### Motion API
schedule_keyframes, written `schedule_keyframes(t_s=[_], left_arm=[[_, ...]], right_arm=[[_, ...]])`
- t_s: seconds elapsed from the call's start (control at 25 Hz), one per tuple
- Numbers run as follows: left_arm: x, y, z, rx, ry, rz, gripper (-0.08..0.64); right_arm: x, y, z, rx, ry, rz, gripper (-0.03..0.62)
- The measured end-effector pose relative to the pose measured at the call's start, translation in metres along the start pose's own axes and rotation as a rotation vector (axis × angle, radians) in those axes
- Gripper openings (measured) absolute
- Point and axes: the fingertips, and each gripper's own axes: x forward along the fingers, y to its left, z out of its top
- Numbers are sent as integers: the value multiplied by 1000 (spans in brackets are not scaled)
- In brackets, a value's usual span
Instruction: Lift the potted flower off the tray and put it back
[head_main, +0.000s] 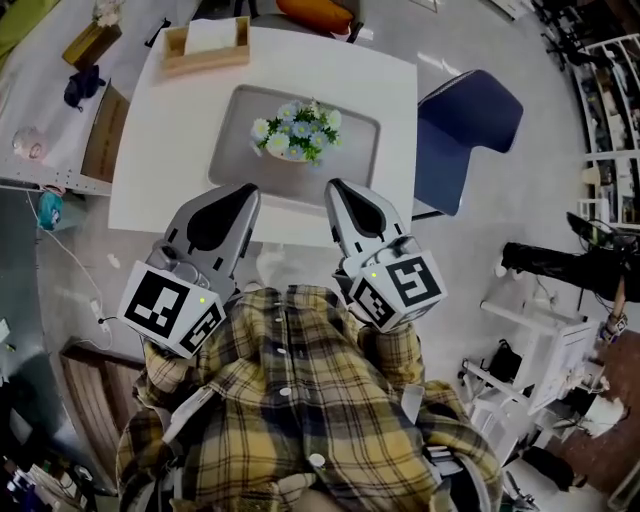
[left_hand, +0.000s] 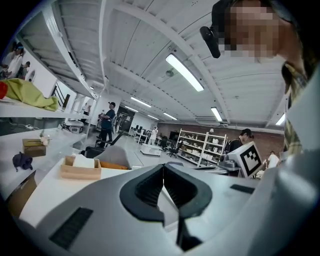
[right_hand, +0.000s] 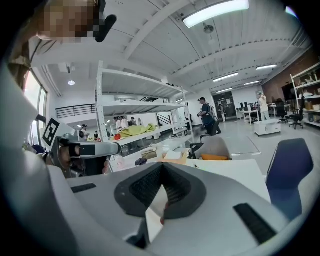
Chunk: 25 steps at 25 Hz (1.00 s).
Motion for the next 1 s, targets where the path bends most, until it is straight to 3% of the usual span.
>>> schedule_keyframes(t_s=[0.48, 0.76, 1.0], left_arm=[[69, 37, 37, 39, -12, 8, 9], [82, 56, 42, 44, 7, -12, 9], [86, 64, 47, 50, 14, -73, 9]], right_arm=[[42, -61, 39, 4, -33, 7, -2], [52, -65, 41, 6, -23, -27, -2], [52, -65, 42, 20, -28, -100, -2]])
